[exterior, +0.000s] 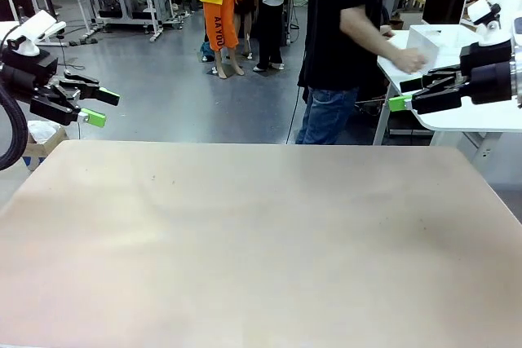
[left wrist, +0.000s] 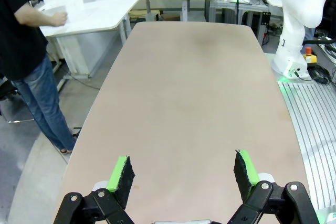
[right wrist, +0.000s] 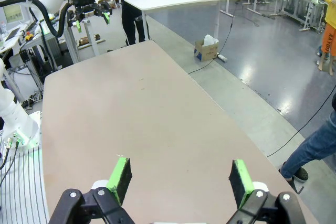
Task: Stack the cups and store them in the basket.
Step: Place the stack of Reusable plastic cups into the Pantry Basket.
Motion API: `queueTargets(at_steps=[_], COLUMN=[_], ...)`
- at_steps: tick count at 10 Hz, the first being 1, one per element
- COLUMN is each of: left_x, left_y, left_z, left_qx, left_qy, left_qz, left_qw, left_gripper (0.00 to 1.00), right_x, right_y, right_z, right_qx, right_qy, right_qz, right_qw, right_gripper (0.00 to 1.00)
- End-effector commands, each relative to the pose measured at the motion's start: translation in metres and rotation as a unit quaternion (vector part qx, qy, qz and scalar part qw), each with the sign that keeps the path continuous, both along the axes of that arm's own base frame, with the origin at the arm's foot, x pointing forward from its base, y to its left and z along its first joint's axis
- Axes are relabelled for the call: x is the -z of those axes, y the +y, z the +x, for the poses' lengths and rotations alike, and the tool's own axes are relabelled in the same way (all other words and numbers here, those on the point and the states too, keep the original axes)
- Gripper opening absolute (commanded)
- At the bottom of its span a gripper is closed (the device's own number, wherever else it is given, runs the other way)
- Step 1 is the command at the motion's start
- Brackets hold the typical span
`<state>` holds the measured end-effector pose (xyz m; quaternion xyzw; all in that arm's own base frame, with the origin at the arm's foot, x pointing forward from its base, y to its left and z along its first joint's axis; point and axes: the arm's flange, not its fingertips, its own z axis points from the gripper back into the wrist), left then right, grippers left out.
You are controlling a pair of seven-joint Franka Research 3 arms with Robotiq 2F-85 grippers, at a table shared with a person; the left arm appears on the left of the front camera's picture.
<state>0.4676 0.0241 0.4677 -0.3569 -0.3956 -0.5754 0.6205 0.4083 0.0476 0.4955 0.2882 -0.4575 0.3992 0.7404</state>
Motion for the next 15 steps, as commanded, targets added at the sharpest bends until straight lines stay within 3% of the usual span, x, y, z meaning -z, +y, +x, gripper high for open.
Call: queueTargets(at_steps=[1,15], left_x=[-0.0021,-0.0021], left_y=[-0.0008,-0.0008], left_z=[-0.0013,-0.0013], left_qx=[-0.003,-0.003], left_qy=[0.002,0.002], left_qz=[0.005,0.005], left_qw=[1.0,1.0], left_gripper=[1.0,1.0], right_x=[-0.0017,-0.0017], right_y=[0.0004,0.0004], right_z=[0.0003,0.0003], right_qx=[0.002,0.002], right_qy=[0.005,0.005], right_qz=[0.007,0.007], right_qw=[1.0,1.0], right_gripper=[1.0,1.0])
